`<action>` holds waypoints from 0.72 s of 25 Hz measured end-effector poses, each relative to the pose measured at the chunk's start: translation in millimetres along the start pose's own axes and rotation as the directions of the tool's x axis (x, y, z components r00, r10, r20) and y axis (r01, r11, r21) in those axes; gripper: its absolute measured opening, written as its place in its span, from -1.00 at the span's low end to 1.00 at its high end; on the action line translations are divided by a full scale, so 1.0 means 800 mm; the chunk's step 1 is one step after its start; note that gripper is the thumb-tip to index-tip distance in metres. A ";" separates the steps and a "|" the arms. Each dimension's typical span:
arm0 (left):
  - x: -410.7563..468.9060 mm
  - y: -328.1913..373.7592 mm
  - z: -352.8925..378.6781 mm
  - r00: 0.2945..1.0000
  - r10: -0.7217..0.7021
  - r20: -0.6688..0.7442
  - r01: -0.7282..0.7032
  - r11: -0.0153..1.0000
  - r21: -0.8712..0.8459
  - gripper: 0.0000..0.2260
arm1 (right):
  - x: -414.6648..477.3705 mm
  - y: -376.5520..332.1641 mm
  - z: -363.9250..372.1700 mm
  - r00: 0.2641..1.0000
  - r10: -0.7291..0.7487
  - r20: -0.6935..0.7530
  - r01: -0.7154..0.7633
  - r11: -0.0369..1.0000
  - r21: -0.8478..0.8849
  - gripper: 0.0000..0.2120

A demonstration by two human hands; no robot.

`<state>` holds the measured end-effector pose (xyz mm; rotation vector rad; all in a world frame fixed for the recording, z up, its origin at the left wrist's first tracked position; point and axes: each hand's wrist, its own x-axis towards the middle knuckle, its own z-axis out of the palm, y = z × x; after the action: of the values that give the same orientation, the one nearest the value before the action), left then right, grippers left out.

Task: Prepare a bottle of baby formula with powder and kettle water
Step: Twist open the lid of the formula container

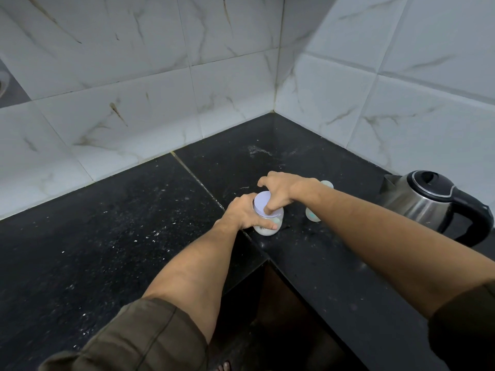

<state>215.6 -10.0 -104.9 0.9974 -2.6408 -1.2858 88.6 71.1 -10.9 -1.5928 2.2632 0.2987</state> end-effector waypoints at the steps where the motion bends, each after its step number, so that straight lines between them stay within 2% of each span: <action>1: 0.000 -0.001 0.000 1.000 -0.001 0.002 0.001 1.000 -0.005 -0.23 | 0.000 -0.003 0.001 0.999 0.038 -0.020 -0.038 0.999 -0.011 -0.29; 3: 0.000 0.000 -0.001 1.000 -0.005 0.009 0.005 1.000 -0.023 -0.23 | -0.001 -0.006 0.004 0.997 0.061 -0.044 -0.062 0.998 -0.026 -0.39; 5: -0.001 0.000 -0.001 1.000 -0.013 0.005 0.013 0.999 -0.041 -0.22 | 0.000 -0.005 0.003 1.000 -0.003 -0.020 0.003 1.000 -0.020 -0.45; 8: -0.003 0.000 0.001 1.000 -0.017 -0.012 0.017 0.999 -0.046 -0.19 | -0.001 -0.005 -0.003 0.996 -0.085 0.034 0.085 0.996 -0.003 -0.29; 10: -0.002 -0.001 0.001 1.000 -0.017 -0.011 0.017 0.999 -0.028 -0.17 | -0.002 -0.006 -0.002 0.999 -0.021 0.024 0.021 1.000 0.011 -0.20; 12: -0.002 -0.001 0.000 1.000 -0.008 -0.004 0.008 1.000 -0.017 -0.18 | -0.004 -0.006 0.001 0.998 0.059 0.007 -0.059 0.998 0.004 -0.24; 15: -0.003 0.001 -0.003 1.000 -0.006 -0.006 0.006 1.000 -0.020 -0.25 | -0.004 -0.004 0.004 1.000 0.016 0.004 -0.015 1.000 -0.013 -0.42; 18: -0.002 0.001 -0.002 1.000 -0.013 -0.018 0.013 1.000 -0.010 -0.21 | -0.006 -0.004 -0.004 0.997 -0.062 0.050 0.062 0.998 -0.005 -0.31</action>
<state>216.8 -9.4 -102.8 1.0211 -2.6170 -1.2848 92.8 72.6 -6.3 -1.6369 2.1737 0.3258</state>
